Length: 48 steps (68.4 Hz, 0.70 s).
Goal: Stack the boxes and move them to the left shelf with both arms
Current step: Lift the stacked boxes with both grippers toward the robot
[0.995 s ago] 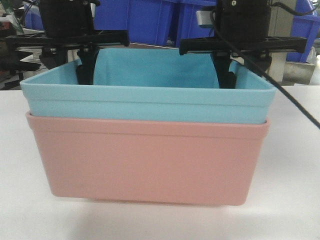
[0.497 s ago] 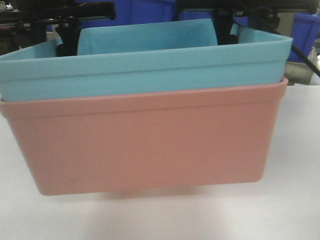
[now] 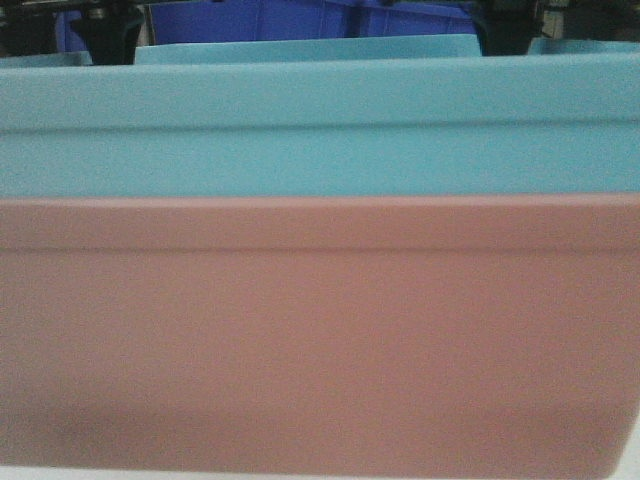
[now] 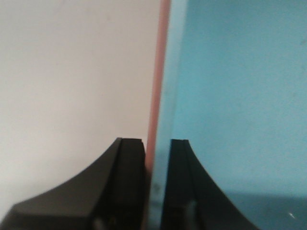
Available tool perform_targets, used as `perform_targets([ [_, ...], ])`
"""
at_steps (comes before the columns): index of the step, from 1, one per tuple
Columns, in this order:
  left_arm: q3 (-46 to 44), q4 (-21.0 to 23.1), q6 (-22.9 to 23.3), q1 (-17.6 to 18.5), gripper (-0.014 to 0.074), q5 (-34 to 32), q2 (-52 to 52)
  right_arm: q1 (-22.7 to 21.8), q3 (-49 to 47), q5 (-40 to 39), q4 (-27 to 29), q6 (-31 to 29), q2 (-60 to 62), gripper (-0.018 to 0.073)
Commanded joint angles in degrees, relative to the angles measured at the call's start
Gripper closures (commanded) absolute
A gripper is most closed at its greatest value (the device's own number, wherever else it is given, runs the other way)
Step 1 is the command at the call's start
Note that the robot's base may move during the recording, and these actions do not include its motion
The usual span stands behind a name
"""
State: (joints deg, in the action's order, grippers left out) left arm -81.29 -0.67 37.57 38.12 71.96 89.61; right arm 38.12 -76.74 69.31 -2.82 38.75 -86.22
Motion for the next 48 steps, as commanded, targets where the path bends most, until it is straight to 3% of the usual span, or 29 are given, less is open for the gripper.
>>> perform_targets([
  [1,-0.29,0.67,2.84,2.17,0.0599,4.88,-4.58,1.07,0.42,3.35,0.82,1.33,5.01,0.0503],
  [22,5.61,-1.50,9.27,7.93,0.0599,4.88,-9.46,4.20,5.58,2.82,0.82,3.89,9.54,0.0503],
  [48,9.05,-0.82,11.48,8.39,0.0599,4.88,-13.30,8.90,7.06,2.72,0.74,6.57,10.20,0.0503],
])
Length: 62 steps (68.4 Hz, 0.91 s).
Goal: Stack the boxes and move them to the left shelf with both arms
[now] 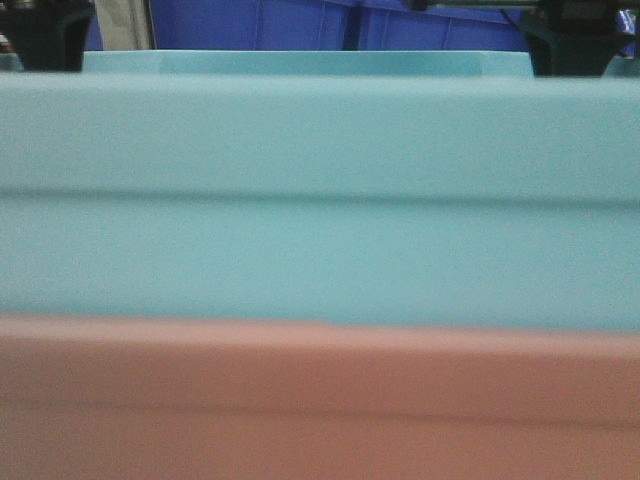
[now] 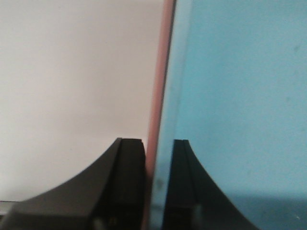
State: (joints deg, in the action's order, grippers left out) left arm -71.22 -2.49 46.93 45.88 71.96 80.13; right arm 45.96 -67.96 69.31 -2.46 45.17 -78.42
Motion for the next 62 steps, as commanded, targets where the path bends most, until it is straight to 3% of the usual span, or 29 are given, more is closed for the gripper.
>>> perform_targets([
  [1,-0.90,1.14,2.25,0.63,0.0599,4.88,-3.91,1.20,-1.72,2.72,0.38,0.16,2.39,0.0503],
  [24,3.67,3.47,3.64,0.77,0.0599,4.88,-8.16,2.46,-1.72,4.06,0.29,0.77,2.39,0.0503],
  [62,3.79,2.49,3.64,0.77,0.0599,4.88,-8.36,2.73,-1.72,4.44,-0.79,1.22,2.45,0.0503],
])
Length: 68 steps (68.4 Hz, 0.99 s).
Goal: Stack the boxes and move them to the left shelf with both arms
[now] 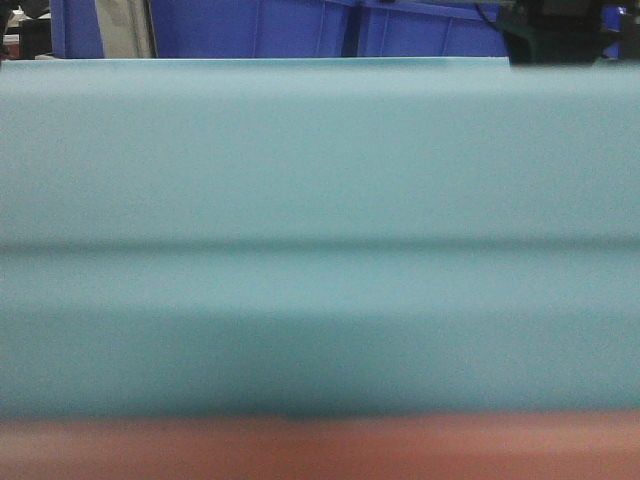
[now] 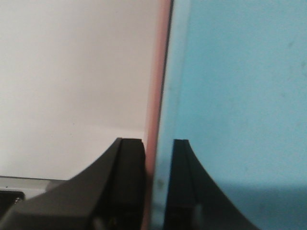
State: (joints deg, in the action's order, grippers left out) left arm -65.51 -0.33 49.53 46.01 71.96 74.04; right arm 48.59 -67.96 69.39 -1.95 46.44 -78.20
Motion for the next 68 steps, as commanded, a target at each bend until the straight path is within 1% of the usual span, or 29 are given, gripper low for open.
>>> perform_targets([
  [1,-1.92,0.33,1.04,0.64,0.0599,4.88,-2.28,0.10,-1.72,4.36,-1.34,-0.05,2.23,0.0503],
  [23,-1.92,0.33,1.04,0.64,0.0599,4.88,-2.28,0.10,-1.72,4.36,-1.36,-0.05,2.23,0.0503],
  [32,-1.92,0.75,-2.69,0.64,0.0599,4.88,-2.28,0.10,-1.72,4.12,-1.49,-0.05,2.23,0.0503],
  [41,-1.92,0.75,-2.70,0.64,0.0599,4.88,-2.28,0.10,-1.77,4.00,-1.50,-0.05,2.23,0.0503],
  [52,-1.92,0.75,-5.57,0.64,0.0599,4.88,-2.28,0.10,-1.77,3.93,-1.50,-0.05,2.23,0.0503],
  [68,-1.92,0.75,-5.56,0.64,0.0599,4.88,-2.28,0.10,-1.77,3.93,-1.50,-0.05,2.23,0.0503],
])
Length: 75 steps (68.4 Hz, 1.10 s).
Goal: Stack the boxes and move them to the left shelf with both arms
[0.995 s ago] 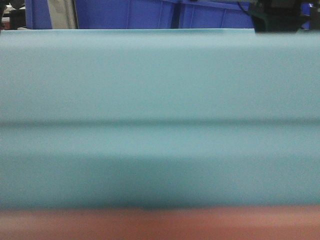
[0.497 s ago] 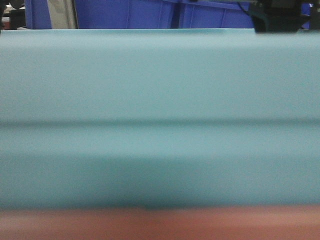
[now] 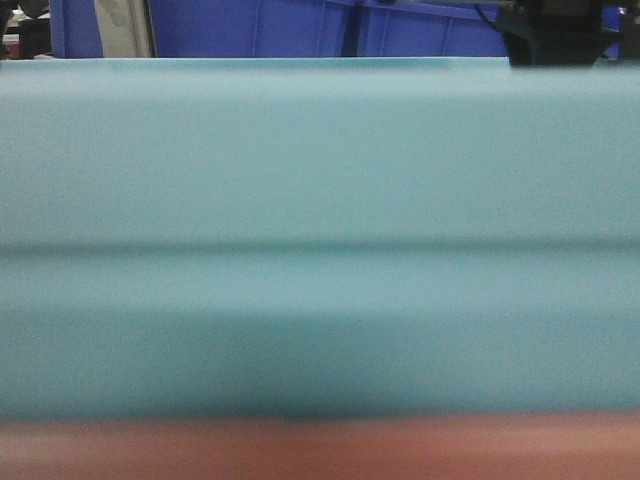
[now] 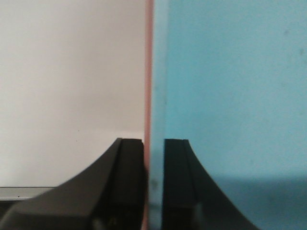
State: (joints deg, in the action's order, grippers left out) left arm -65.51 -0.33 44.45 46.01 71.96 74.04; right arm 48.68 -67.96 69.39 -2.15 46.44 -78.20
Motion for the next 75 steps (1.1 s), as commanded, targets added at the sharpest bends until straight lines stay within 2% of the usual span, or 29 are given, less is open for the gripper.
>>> perform_targets([
  [1,-1.92,0.75,-0.48,0.64,0.0599,4.88,-2.28,0.01,-1.77,3.93,-1.29,-0.05,2.23,0.0503],
  [75,-1.92,0.85,-0.48,0.64,0.0599,4.88,-2.10,0.01,-1.77,3.93,-1.29,-0.05,2.23,0.0503],
])
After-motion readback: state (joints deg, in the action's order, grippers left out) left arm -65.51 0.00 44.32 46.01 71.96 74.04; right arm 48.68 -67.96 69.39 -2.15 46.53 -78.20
